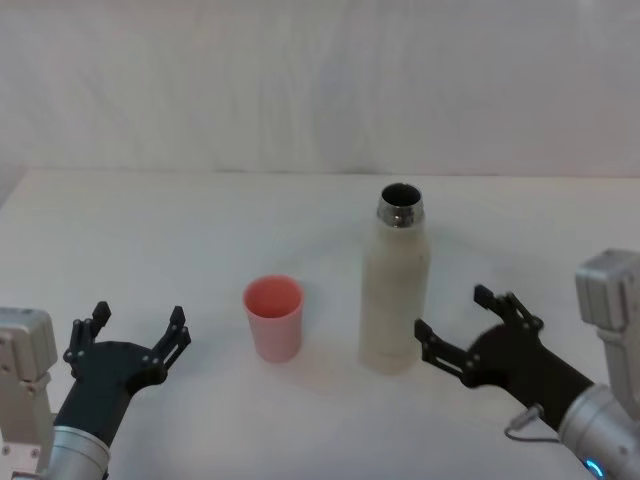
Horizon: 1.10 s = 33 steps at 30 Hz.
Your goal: Grasp the thermos with one hand and pour water into the cup lid.
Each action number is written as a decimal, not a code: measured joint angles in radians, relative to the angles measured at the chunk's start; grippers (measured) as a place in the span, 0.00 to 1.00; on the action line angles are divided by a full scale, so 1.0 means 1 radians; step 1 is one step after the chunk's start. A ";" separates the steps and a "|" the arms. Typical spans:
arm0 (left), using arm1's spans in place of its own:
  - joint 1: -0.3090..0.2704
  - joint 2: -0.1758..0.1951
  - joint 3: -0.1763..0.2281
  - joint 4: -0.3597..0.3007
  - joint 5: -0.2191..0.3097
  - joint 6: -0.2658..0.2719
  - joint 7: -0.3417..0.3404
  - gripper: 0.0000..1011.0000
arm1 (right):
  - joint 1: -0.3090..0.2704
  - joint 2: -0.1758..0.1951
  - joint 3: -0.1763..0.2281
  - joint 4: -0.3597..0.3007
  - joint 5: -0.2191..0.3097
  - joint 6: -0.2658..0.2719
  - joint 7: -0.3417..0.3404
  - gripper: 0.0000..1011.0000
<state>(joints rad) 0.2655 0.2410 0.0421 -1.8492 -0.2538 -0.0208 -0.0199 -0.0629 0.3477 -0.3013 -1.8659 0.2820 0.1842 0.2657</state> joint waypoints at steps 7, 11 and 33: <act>0.000 0.000 0.000 0.000 0.000 0.000 0.000 0.99 | -0.088 0.019 0.026 -0.038 0.000 -0.057 -0.014 0.99; 0.000 0.000 0.000 0.000 0.000 0.000 0.000 0.99 | -0.127 0.019 0.031 -0.047 -0.008 -0.091 -0.018 0.99; 0.000 0.000 0.000 0.000 0.000 0.000 0.000 0.99 | -0.148 -0.004 0.018 -0.028 -0.010 -0.117 -0.011 0.99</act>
<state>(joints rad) 0.2655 0.2410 0.0421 -1.8492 -0.2539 -0.0207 -0.0198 -0.2108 0.3433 -0.2838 -1.8943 0.2724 0.0676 0.2550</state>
